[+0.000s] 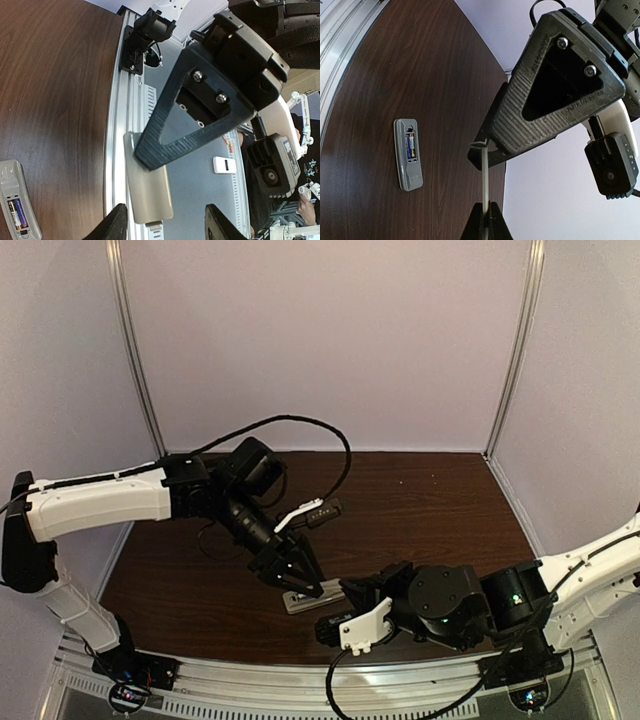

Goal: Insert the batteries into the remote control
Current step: Pass from the right arm to the left, then place the battery cover on the remote control without the battery cover.

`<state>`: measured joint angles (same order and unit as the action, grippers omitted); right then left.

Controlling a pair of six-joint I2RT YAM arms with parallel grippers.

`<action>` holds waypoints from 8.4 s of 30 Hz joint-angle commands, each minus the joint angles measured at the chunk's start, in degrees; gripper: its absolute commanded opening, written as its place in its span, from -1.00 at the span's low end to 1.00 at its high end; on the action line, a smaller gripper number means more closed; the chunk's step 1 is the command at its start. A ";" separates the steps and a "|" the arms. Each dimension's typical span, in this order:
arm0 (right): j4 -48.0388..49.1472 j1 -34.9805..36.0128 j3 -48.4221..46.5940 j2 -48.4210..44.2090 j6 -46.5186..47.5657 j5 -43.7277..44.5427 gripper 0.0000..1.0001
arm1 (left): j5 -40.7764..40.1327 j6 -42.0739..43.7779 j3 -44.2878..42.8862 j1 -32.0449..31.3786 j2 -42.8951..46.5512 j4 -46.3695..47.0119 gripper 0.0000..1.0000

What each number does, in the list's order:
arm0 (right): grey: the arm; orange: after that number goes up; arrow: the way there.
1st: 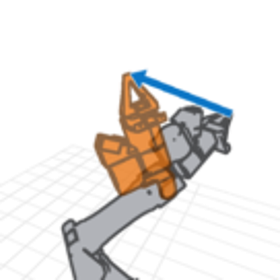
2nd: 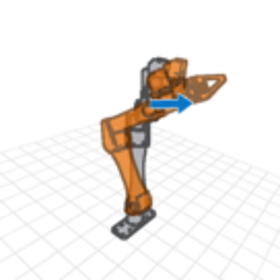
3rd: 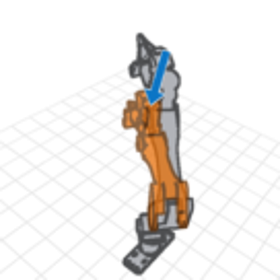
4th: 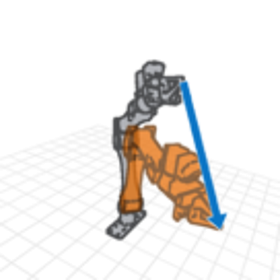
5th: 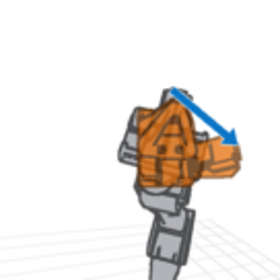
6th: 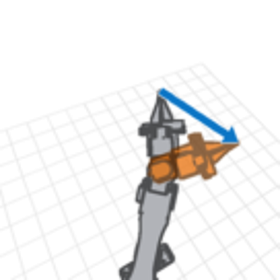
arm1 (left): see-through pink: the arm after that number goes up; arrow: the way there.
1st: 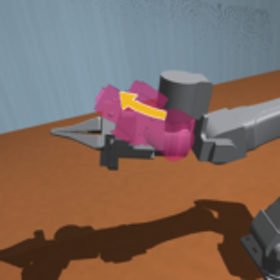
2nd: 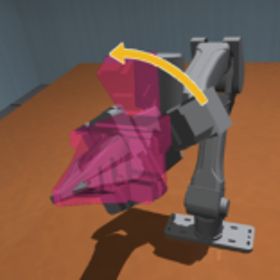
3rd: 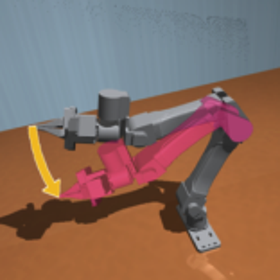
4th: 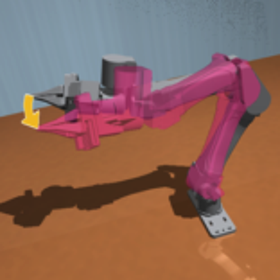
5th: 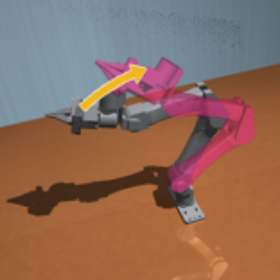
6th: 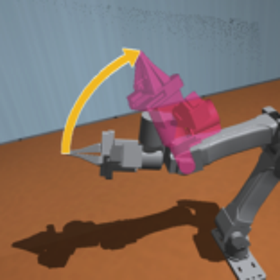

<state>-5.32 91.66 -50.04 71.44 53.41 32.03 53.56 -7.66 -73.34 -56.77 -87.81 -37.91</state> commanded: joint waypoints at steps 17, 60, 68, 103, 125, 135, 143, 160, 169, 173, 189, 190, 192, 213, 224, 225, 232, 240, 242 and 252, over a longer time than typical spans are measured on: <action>0.27 0.72 1.26 0.85 0.06 0.97 -0.98 | -4.70 5.43 -5.32 -3.14 -3.50 -3.72 -0.29; 6.37 -2.08 9.31 -9.04 -26.96 10.07 0.90 | -31.06 6.85 3.32 4.75 2.03 -3.45 -0.79; 3.98 -15.74 9.30 -14.59 -51.46 -5.23 0.99 | -40.13 7.12 8.21 4.84 3.68 -2.56 -0.80; 16.61 -51.99 13.60 -1.76 -88.50 -59.97 0.99 | -47.66 12.57 5.51 -2.09 -11.69 2.34 -0.75; 17.28 -53.64 13.91 -0.31 -87.51 -61.74 0.99 | -46.41 12.32 3.32 -2.17 -15.96 1.63 -0.72; 17.34 -53.95 13.73 -0.16 -87.40 -62.26 0.99 | -45.82 11.71 2.19 -2.13 -17.49 0.73 -0.70; 17.14 -54.13 13.78 -0.43 -87.16 -62.42 0.99 | -46.15 10.94 1.88 -2.14 -18.53 -0.37 -0.69; 17.87 -54.22 14.26 -0.17 -87.42 -62.88 0.99 | -47.38 9.38 2.76 -2.06 -17.30 -2.39 -0.71; 18.23 -54.22 14.22 -0.03 -87.68 -63.12 0.99 | -46.55 8.80 3.57 -1.62 -15.87 -2.37 -0.71; 18.15 -54.25 14.27 -0.04 -87.68 -63.10 0.99 | -46.17 8.85 3.97 -1.40 -15.64 -2.40 -0.71; 18.10 -54.33 14.40 0.10 -87.55 -62.97 0.99 | -43.40 9.20 2.09 -1.27 -16.95 -1.98 -0.68; 18.21 -54.31 14.38 0.15 -87.51 -63.01 0.99 | -43.36 9.09 1.94 -1.27 -17.08 -1.94 -0.68; 18.11 -54.37 14.44 0.11 -87.51 -63.01 0.99 | -42.79 8.98 1.74 -1.29 -17.23 -1.67 -0.68; 17.95 -54.39 14.44 0.04 -87.08 -63.06 0.99 | -42.72 8.01 1.44 0.46 -18.18 -1.64 -0.69; 18.17 -54.39 14.27 0.55 -86.99 -63.23 0.99 | -41.17 8.03 1.48 0.44 -18.50 -1.78 -0.67; 18.18 -54.37 14.31 0.54 -86.98 -63.23 0.99 | -41.25 7.95 1.33 0.44 -18.67 -1.78 -0.67; 17.95 -54.39 14.39 0.46 -86.81 -63.23 0.99 | -41.65 7.91 0.85 0.49 -20.10 -1.87 -0.65; 18.01 -54.39 14.20 0.67 -86.72 -63.39 0.99 | -43.10 7.87 0.45 0.44 -20.79 -1.96 -0.60; 17.97 -54.39 14.07 0.72 -86.70 -63.53 0.99 | -44.48 7.92 0.31 0.46 -20.90 -2.12 -0.60; 17.89 -54.39 13.50 1.16 -86.76 -63.78 0.99 | -42.99 7.87 0.05 0.46 -20.93 -2.52 -0.39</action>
<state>11.84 37.85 -36.36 71.94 -34.20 -31.20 10.46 0.71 -72.44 -56.62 -107.31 -40.21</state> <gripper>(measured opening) 0.994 0.253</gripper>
